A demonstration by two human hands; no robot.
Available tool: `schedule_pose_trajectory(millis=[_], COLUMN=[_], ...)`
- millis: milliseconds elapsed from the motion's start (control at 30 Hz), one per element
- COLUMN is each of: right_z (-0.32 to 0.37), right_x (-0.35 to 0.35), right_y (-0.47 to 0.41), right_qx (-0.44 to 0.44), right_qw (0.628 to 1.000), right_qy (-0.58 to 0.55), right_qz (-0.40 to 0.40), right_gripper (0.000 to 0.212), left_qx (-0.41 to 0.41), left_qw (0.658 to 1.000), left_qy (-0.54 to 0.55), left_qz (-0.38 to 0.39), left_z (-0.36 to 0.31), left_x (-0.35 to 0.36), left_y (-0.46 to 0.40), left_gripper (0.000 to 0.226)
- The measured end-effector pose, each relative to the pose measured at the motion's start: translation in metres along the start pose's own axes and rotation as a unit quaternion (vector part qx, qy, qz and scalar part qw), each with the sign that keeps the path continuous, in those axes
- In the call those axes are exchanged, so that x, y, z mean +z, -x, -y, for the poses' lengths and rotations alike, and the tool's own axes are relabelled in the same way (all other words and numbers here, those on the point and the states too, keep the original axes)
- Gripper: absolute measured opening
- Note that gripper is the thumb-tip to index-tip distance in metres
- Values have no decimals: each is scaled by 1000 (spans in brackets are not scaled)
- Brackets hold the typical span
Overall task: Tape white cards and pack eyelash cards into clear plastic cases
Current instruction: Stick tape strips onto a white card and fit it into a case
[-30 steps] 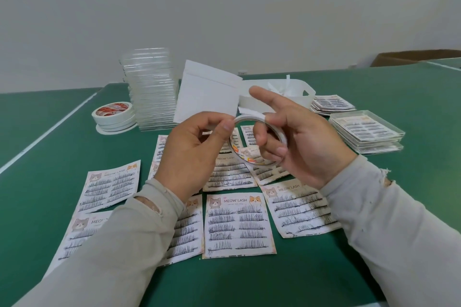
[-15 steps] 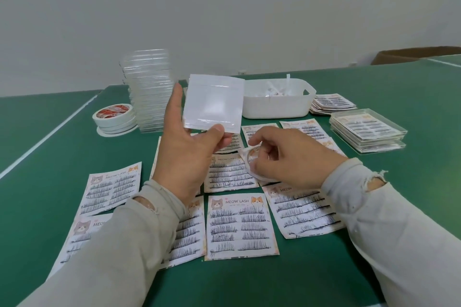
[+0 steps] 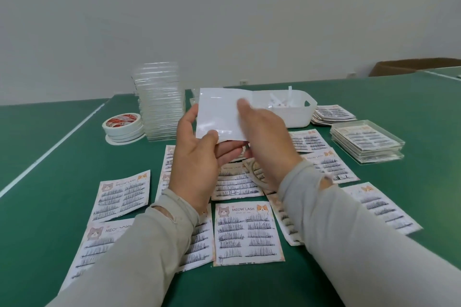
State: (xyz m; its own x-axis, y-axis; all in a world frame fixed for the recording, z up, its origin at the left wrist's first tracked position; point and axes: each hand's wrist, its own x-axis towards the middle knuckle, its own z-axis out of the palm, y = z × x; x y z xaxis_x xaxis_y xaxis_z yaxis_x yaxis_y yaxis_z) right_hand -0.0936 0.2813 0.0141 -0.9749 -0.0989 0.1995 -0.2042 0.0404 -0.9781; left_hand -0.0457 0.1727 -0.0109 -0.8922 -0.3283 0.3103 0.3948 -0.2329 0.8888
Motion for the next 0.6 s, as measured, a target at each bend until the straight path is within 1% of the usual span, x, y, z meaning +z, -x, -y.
schedule_pose_trajectory(millis=[67,100,167,233,300,367,400,467,533,600], right_z=[-12,-17,-21,-24,-25,-25,-24,-24,-26,-27], right_x=[4,2,-3,-10,-17,-22,-23,-22,-21,-21], right_y=[6,6,4,1,-1,-1,-1,1,2,1], right_qx=[-49,-47,-34,-40,-50,-66,-75,-90,-99,-108], right_qw=[999,998,996,998,999,997,995,990,990,991], right_qy=[-12,-37,-76,-45,-2,30,51,75,75,73], right_qz=[12,17,14,0,10,36,52,78,70,41], right_gripper=[27,23,30,40,45,47,47,47,40,22], left_qx=[1,-4,-17,-19,-5,3,1,-4,15,40], left_qw=[1000,1000,1000,996,991,989,989,992,988,982], left_qy=[2,1,-21,-82,-129,-132,-124,-113,-142,-175], left_qz=[7,7,0,-15,-35,-69,-76,-65,-58,-55], left_z=[0,0,0,1,1,-3,-5,-8,-7,-5], left_x=[-1,-1,-2,-3,-7,-12,-15,-19,-20,-18], left_y=[0,0,0,-1,-4,-9,-11,-13,-13,-12], left_gripper=[51,49,44,32,22,15,17,18,15,15])
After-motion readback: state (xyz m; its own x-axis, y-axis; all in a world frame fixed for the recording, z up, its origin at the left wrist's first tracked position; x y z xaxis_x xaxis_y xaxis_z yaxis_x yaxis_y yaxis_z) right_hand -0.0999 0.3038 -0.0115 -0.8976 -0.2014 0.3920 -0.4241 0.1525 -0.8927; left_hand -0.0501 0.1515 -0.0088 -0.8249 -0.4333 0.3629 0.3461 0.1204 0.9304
